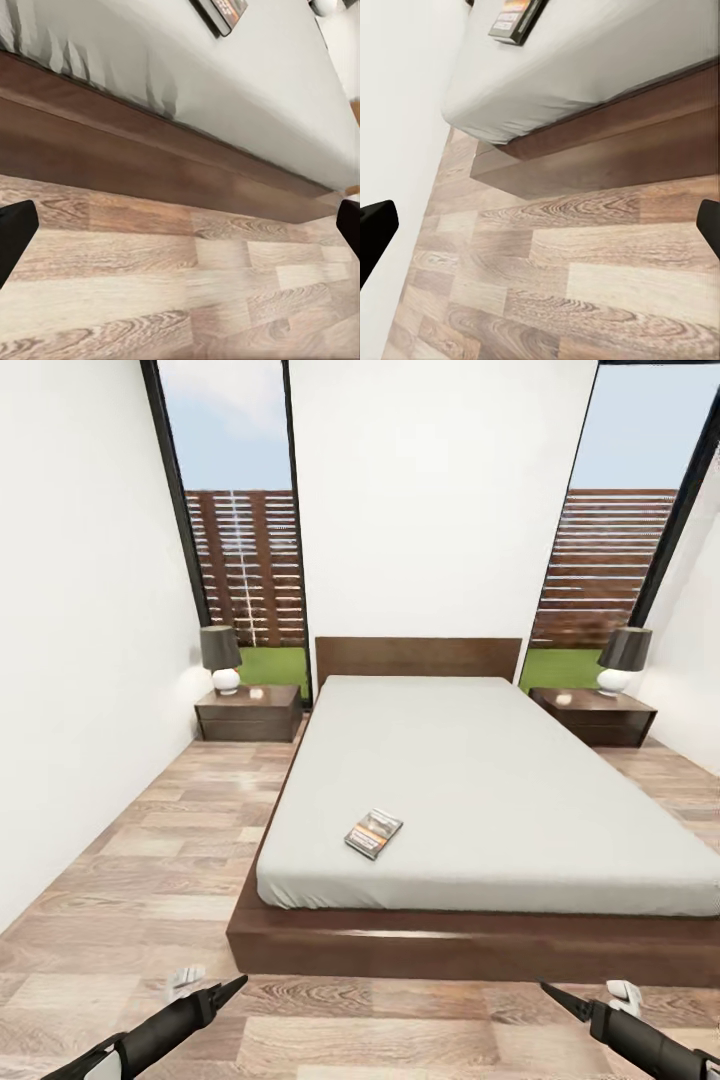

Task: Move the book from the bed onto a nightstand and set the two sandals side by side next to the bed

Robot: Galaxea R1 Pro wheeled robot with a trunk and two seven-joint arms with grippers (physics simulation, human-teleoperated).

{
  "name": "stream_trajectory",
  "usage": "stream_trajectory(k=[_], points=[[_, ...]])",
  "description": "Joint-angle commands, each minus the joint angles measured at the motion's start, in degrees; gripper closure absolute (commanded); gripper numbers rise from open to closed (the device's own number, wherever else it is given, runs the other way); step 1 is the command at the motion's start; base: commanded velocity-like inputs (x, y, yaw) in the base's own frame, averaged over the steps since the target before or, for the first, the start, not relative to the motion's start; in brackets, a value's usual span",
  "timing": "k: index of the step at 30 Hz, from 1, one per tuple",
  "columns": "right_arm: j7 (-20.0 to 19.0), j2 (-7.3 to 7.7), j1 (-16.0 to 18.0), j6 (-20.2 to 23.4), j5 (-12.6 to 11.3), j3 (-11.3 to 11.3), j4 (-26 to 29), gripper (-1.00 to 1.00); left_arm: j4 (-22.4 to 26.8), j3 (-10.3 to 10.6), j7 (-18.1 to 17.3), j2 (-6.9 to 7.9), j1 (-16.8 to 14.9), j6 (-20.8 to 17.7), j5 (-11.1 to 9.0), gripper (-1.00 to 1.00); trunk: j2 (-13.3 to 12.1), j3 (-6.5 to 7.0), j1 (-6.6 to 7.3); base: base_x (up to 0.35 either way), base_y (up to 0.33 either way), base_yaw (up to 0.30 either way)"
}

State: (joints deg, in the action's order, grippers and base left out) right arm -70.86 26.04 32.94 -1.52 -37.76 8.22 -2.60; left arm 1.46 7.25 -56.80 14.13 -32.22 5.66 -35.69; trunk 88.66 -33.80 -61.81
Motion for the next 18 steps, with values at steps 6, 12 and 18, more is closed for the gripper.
stream_trajectory(k=[6, 12, 18], points=[[-0.2, -0.02, 0.1, -0.2, -0.5, 0.5, -0.2, -1.0, 0.0, 0.5, -0.1, 0.0, 0.0, 0.6, -0.3, -1.0, 0.0, -0.06, 0.0, 0.0, 0.0, -0.094], [-0.2, -0.03, 0.1, -0.2, -0.5, 0.5, -0.2, -1.0, 0.0, 0.5, -0.1, -0.01, 0.0, 0.6, -0.3, -1.0, 0.0, -0.06, 0.0, 0.0, 0.0, -0.247], [-0.2, -0.01, 0.1, -0.2, -0.5, 0.5, -0.2, -1.0, 0.0, 0.5, -0.1, 0.0, 0.0, 0.6, -0.3, -1.0, 0.0, -0.06, 0.0, 0.0, 0.0, -0.279]])
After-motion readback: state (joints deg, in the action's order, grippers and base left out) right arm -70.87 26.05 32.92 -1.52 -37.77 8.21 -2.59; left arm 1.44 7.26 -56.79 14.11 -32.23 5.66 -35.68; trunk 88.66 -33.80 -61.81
